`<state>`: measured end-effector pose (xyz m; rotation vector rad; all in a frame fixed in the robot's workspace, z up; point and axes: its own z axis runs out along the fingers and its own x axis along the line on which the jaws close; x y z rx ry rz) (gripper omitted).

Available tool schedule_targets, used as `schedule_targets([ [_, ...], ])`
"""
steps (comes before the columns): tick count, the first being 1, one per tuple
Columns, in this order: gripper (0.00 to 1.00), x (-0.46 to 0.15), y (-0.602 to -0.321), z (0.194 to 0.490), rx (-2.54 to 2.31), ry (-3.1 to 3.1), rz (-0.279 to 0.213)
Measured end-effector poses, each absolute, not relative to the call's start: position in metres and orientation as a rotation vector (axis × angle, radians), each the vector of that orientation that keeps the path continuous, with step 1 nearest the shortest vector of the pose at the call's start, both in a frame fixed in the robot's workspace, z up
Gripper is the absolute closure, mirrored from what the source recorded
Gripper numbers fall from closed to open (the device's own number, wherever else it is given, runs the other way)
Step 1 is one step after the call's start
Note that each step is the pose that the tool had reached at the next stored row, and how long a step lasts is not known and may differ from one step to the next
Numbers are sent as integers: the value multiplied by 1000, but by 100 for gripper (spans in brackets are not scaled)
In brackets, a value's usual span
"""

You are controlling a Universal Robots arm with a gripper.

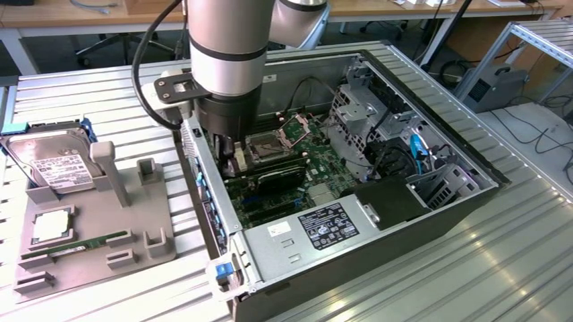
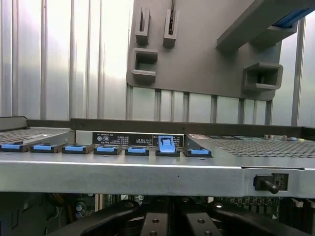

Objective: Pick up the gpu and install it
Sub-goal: 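Press down on the gpu until it lock into place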

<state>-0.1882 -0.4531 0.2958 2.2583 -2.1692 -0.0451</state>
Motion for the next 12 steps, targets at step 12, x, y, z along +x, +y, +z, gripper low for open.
schedule_targets([
  [12,89,-191,-453,292,2258,-2169,-45],
])
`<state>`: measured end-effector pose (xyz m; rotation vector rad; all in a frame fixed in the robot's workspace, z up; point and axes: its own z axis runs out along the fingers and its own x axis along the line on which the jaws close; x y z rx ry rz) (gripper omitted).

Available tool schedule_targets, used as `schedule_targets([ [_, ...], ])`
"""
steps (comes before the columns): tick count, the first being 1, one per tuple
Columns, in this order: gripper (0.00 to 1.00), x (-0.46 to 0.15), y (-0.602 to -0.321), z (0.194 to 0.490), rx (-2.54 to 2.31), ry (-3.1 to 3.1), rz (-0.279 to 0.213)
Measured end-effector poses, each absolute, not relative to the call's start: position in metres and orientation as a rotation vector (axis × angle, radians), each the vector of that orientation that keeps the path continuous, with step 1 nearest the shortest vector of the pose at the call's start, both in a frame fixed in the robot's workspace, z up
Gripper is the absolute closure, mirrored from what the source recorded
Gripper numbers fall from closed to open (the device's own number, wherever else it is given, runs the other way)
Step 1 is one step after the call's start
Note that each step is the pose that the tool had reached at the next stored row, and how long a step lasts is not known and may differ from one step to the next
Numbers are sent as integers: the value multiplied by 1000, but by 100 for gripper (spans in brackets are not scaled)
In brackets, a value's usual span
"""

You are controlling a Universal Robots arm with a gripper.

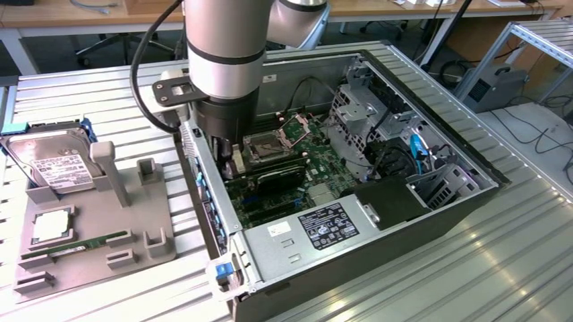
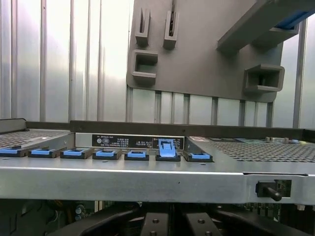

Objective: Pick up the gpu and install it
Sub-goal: 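Press down on the gpu until it lock into place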

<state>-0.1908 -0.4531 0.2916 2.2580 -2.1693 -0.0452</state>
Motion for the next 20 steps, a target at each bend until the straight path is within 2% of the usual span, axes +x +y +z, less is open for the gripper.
schedule_targets([
  [20,89,-165,-453,279,2256,-2167,-41],
])
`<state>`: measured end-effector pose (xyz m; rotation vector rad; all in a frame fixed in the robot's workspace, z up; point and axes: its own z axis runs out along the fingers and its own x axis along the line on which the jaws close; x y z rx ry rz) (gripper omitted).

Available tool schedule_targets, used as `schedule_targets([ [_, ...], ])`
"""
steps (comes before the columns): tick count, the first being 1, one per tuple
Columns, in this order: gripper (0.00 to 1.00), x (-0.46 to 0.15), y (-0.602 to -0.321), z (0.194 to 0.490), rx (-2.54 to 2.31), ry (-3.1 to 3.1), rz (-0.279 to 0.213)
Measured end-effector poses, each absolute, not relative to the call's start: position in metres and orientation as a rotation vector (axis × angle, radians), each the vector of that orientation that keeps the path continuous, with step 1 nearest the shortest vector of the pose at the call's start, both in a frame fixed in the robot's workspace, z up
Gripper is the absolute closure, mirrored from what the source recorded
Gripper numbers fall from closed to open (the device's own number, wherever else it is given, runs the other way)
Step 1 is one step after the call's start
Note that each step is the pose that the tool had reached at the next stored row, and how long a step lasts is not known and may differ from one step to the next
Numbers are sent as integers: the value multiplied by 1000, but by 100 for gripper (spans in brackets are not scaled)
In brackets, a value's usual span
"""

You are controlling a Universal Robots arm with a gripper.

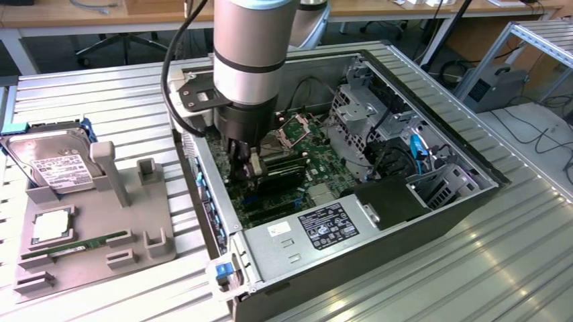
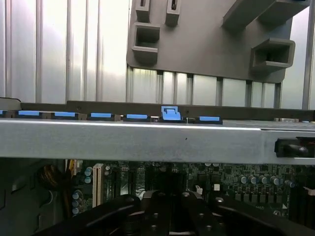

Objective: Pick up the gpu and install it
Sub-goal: 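Press down on the gpu until it lock into place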

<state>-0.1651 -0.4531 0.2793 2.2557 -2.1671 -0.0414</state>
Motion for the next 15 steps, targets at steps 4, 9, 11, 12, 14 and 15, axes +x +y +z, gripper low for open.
schedule_targets([
  [4,89,-164,-453,275,2255,-2167,-40],
  [9,89,-163,-453,272,2254,-2166,-39],
  [11,89,-163,-453,271,2254,-2166,-39],
  [12,89,-163,-453,270,2254,-2165,-38],
  [14,89,-163,-453,269,2254,-2165,-38],
  [15,89,-163,-453,269,2254,-2165,-38],
])
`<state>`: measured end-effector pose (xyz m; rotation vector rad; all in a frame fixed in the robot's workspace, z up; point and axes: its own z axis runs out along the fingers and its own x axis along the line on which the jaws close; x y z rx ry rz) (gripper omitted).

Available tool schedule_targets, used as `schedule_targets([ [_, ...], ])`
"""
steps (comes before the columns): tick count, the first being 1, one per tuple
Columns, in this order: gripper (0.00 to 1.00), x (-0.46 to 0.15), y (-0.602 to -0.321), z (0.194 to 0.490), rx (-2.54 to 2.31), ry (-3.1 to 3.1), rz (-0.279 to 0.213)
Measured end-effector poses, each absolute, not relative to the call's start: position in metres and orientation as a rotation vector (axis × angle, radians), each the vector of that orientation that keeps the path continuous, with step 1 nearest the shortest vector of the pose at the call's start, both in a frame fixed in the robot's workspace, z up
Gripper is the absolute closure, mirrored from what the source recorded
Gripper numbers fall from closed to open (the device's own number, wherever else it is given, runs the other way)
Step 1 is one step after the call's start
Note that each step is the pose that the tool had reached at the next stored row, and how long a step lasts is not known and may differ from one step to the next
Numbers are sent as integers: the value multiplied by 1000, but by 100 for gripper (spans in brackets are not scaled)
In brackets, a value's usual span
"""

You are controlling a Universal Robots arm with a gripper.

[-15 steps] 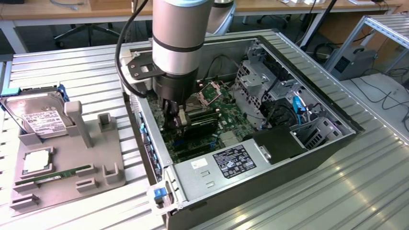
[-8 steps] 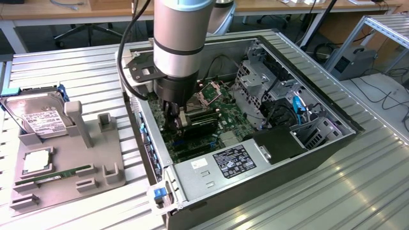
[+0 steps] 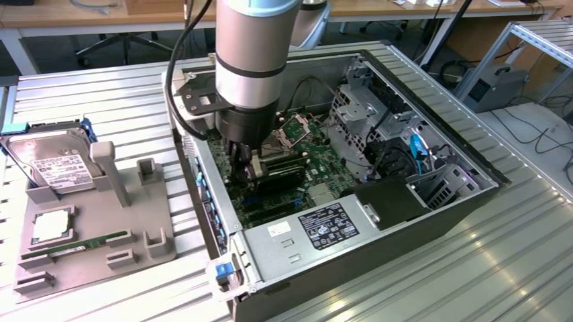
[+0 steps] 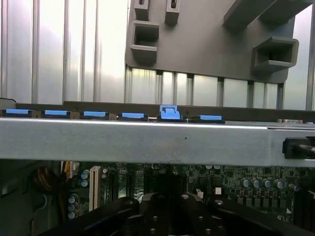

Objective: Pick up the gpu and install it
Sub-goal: 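Press down on the gpu until it lock into place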

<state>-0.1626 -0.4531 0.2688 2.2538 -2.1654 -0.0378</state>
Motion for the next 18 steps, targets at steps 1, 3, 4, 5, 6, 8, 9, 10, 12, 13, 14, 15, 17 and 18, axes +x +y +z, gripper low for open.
schedule_targets([
  [1,89,-162,-452,272,2256,-2168,-38],
  [3,89,-162,-452,281,2254,-2165,-37],
  [4,89,-161,-452,281,2254,-2165,-38],
  [5,89,-157,-452,281,2253,-2165,-40],
  [6,89,-154,-452,282,2252,-2163,-42],
  [8,89,-146,-452,282,2249,-2161,-48],
  [9,89,-137,-452,282,2245,-2158,-55],
  [10,89,-132,-452,282,2244,-2156,-58],
  [12,89,-124,-452,282,2241,-2153,-65],
  [13,89,-121,-452,282,2239,-2152,-68],
  [14,89,-119,-452,282,2239,-2151,-69],
  [15,89,-116,-452,282,2238,-2150,-72],
  [17,89,-111,-452,282,2235,-2148,-76],
  [18,89,-108,-452,282,2235,-2147,-77],
])
